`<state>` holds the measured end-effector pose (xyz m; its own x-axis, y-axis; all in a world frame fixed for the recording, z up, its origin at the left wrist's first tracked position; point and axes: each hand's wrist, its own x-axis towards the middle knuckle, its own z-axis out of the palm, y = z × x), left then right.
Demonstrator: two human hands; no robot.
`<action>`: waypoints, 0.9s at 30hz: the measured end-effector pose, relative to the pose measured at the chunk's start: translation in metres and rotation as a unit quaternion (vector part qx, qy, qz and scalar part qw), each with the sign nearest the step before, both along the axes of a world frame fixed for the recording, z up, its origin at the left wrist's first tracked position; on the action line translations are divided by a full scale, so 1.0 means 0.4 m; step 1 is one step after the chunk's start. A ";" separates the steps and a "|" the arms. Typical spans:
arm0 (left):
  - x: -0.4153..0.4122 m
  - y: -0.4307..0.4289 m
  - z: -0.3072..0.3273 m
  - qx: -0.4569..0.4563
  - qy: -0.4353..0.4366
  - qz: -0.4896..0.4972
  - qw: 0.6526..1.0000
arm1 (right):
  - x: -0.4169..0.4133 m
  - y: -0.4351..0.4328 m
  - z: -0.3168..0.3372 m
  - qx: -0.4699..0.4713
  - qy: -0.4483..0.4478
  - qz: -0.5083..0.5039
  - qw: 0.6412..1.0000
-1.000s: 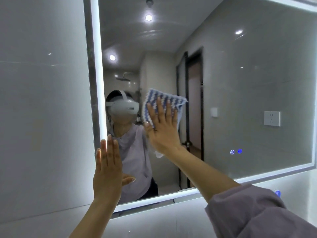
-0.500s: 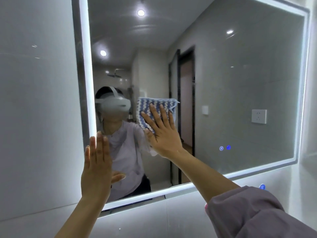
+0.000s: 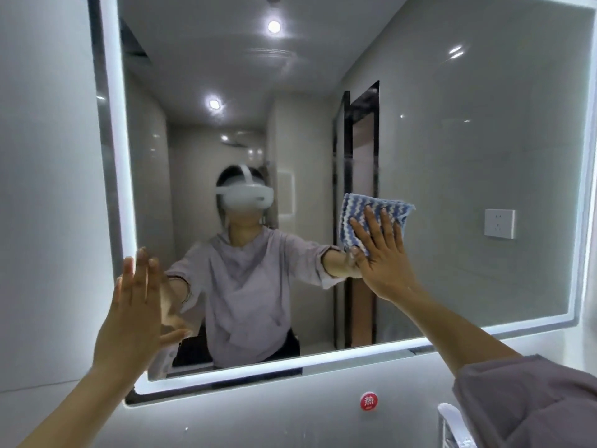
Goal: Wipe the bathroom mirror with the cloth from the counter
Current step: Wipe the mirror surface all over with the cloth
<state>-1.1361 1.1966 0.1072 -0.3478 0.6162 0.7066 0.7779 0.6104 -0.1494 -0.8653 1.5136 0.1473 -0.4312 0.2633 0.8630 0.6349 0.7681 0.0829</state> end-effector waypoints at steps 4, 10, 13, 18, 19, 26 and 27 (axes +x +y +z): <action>0.085 0.029 -0.002 0.024 -0.023 0.009 0.999 | 0.033 0.035 0.001 0.042 -0.039 0.018 0.998; 0.287 0.148 -0.079 0.070 -0.007 -0.040 0.997 | 0.060 0.052 0.004 0.059 -0.067 0.055 0.994; 0.365 0.180 -0.105 0.072 -0.039 -0.023 0.996 | 0.071 0.052 0.007 0.050 -0.089 0.078 0.992; 0.440 0.199 -0.116 0.066 -0.068 -0.010 0.995 | 0.070 0.050 0.013 0.040 -0.097 0.095 0.990; 0.448 0.199 -0.117 0.058 -0.060 -0.004 0.997 | 0.073 0.051 0.013 0.041 -0.096 0.101 0.989; 0.460 0.250 -0.075 0.050 -0.058 -0.001 0.997 | 0.087 0.044 -0.004 0.048 -0.086 0.126 0.987; 0.462 0.263 -0.068 0.052 -0.061 -0.006 0.997 | 0.087 0.043 -0.008 0.050 -0.084 0.122 0.988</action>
<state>-0.9513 1.3016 0.0799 -0.4276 0.5469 0.7197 0.7939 0.6080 0.0097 -0.8305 1.5310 0.1443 -0.6111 0.0512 0.7899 0.4031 0.8790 0.2549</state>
